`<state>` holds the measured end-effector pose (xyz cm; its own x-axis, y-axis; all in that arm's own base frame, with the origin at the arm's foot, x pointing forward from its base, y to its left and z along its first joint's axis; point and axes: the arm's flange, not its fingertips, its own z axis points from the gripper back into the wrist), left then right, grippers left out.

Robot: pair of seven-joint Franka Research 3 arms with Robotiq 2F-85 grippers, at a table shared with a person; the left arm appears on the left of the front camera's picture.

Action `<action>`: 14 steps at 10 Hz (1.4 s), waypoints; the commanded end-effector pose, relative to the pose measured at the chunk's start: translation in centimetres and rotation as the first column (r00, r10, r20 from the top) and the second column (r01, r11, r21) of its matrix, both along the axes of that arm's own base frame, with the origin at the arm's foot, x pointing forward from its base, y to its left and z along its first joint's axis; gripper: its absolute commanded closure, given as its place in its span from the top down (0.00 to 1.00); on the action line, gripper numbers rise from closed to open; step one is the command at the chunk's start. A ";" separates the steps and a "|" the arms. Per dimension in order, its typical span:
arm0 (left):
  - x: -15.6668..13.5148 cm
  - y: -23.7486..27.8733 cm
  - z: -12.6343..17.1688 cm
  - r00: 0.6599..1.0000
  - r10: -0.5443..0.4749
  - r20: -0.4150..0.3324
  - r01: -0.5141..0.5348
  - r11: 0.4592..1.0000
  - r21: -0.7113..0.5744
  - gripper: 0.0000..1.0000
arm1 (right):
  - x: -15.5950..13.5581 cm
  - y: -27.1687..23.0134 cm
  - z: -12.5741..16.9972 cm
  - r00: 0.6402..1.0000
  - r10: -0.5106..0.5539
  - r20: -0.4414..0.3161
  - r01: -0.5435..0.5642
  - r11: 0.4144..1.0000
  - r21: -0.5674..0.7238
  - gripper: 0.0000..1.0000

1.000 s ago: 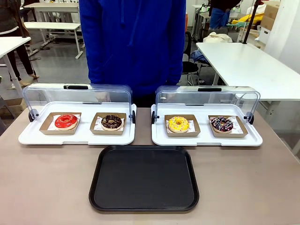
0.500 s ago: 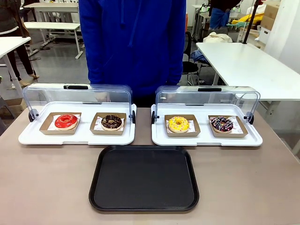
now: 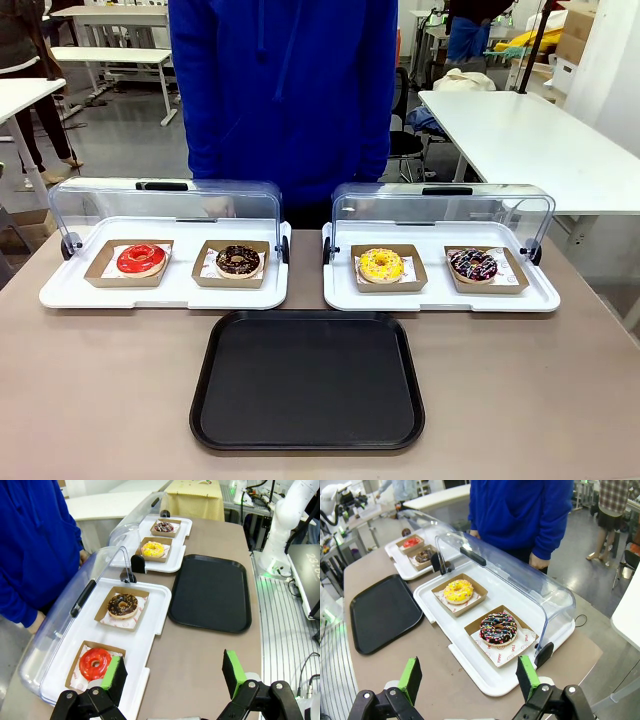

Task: Move the third donut from the left to the tray.
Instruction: Pick up the Paper togo box containing the Donut indicated by the person and place it on the Handle tray.

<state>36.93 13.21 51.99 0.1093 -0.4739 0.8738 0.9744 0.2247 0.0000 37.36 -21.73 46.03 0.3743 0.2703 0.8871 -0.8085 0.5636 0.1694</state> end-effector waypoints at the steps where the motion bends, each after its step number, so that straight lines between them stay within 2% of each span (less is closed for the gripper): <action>1: -0.1 0.1 0.2 1.000 -0.011 0.006 0.011 1.000 0.004 1.00 | 0.3 0.1 0.2 1.000 -0.003 0.021 0.002 1.000 0.022 1.00; 14: -0.1 0.1 0.2 1.000 -0.011 0.006 0.011 1.000 0.004 1.00 | 0.3 0.1 0.2 1.000 -0.003 0.021 0.002 1.000 0.022 1.00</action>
